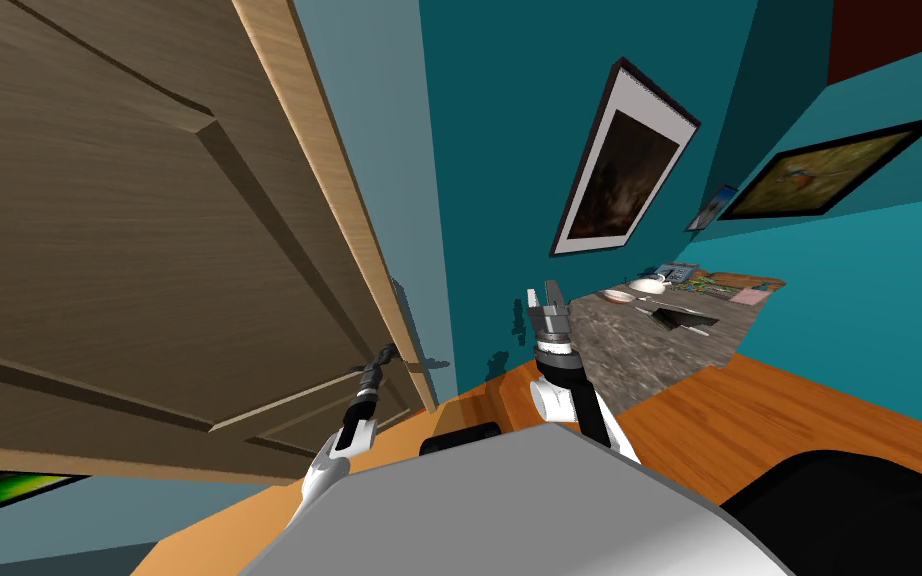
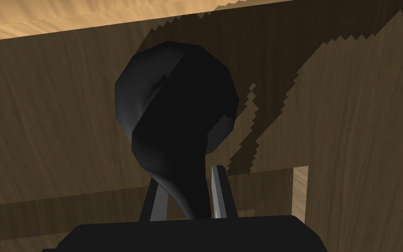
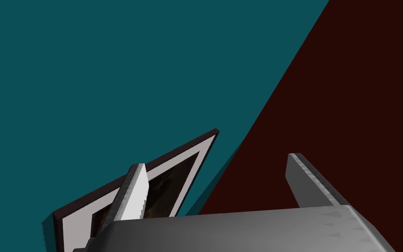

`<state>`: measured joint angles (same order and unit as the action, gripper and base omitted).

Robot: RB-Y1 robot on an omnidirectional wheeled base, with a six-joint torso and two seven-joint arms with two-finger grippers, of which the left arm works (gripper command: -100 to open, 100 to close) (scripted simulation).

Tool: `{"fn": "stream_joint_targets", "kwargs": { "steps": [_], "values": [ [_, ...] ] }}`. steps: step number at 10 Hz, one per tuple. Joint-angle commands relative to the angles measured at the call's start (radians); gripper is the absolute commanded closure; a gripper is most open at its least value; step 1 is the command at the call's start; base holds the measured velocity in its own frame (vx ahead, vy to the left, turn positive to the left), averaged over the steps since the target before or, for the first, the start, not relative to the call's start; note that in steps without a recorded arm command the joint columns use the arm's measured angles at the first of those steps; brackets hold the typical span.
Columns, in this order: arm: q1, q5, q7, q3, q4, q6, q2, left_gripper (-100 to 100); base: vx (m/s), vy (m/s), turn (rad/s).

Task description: Push the door open

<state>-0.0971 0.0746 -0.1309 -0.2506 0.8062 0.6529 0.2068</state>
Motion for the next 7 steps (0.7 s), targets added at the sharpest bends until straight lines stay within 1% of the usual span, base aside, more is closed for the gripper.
{"fn": "stream_joint_targets", "kwargs": {
  "steps": [1, 4, 6, 7],
  "values": [
    [-0.017, -0.010, 0.015, -0.029, -0.009, 0.018, 0.013, 100, 0.018, 0.013, -0.058],
    [-0.032, -0.027, 0.053, -0.073, -0.018, 0.031, 0.005, 100, 0.002, 0.044, -0.095],
    [-0.044, -0.040, 0.081, -0.107, -0.025, 0.040, -0.001, 100, 0.003, 0.083, -0.112],
    [-0.044, -0.040, 0.081, -0.107, -0.025, 0.040, -0.001, 100, 0.013, 0.059, -0.006]
  ]
}}
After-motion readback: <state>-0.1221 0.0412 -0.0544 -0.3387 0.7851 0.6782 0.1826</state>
